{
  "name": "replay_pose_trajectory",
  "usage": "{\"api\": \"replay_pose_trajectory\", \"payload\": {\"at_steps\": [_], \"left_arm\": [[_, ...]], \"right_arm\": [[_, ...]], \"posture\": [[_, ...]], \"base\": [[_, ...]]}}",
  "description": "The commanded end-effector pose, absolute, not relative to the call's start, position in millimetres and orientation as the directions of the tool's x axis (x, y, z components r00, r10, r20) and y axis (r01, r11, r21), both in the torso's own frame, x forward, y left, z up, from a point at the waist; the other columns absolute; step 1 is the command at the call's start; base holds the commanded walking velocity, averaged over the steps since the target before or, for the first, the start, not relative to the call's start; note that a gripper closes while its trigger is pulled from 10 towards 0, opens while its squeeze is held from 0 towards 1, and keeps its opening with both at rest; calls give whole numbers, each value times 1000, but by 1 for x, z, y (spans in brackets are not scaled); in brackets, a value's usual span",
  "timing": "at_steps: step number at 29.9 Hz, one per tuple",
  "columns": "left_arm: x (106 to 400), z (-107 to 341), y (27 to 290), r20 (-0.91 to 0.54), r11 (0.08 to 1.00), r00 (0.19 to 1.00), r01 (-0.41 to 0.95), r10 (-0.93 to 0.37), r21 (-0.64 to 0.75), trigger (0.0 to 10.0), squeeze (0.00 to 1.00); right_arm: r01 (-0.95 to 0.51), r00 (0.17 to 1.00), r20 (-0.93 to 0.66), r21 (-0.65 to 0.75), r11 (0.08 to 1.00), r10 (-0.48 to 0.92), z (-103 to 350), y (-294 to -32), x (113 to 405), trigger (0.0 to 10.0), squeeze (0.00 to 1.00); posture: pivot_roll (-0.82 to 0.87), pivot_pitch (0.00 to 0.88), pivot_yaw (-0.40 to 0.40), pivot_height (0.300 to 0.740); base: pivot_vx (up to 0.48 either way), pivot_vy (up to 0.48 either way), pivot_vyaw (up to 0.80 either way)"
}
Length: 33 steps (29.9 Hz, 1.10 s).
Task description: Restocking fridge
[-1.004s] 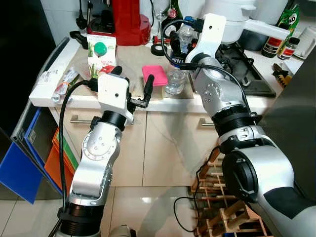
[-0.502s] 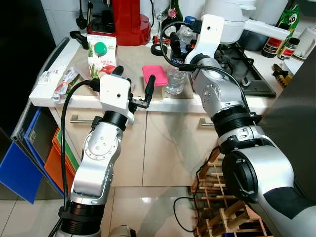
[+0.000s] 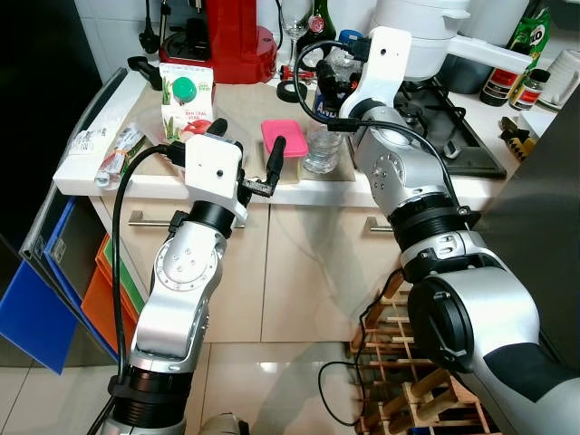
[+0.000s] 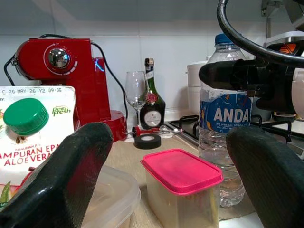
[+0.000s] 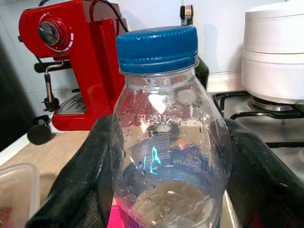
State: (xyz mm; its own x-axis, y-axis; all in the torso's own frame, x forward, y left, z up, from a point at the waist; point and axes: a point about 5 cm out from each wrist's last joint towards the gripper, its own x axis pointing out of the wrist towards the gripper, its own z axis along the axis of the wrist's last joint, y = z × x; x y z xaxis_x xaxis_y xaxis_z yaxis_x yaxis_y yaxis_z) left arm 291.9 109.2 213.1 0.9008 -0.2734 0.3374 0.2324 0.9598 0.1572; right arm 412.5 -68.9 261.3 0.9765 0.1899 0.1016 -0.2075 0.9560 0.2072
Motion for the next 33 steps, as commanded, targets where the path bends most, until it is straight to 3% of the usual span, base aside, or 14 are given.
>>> {"api": "replay_pose_trajectory", "payload": {"at_steps": [1,2,3,4,9,15,21,33], "left_arm": [[293,214,105,339,955,896,242,-287,170,10000,0],[293,213,105,337,956,897,240,-285,171,10000,0],[293,213,105,337,956,897,240,-285,171,10000,0],[293,213,105,335,956,898,239,-285,172,10000,0],[293,212,101,329,947,893,252,-308,200,10000,0],[293,209,98,319,942,893,259,-318,213,10000,0],[294,207,95,302,941,899,262,-319,214,10000,0],[296,207,93,294,938,896,283,-332,199,10000,0]], "right_arm": [[-191,980,100,193,962,174,259,-74,413,0,0],[-196,977,116,173,965,177,260,-73,412,4510,0],[-196,977,116,173,965,177,260,-73,412,4510,0],[-204,973,145,160,966,181,263,-73,411,10000,0],[-205,929,327,73,976,171,280,-77,400,10000,0],[-181,903,405,63,981,141,283,-87,392,10000,0],[-133,893,441,70,989,89,278,-98,386,10000,0],[-97,895,441,53,994,64,264,-103,379,10000,0]], "posture": [[122,0,-82,740],[122,0,-82,740],[122,0,-82,740],[122,0,-82,740],[118,0,-79,740],[110,0,-76,740],[101,0,-73,740],[99,0,-67,740]], "base": [[0,0,0],[0,0,0],[0,0,0],[0,0,0],[0,0,0],[0,0,0],[0,0,0],[-401,0,0]]}}
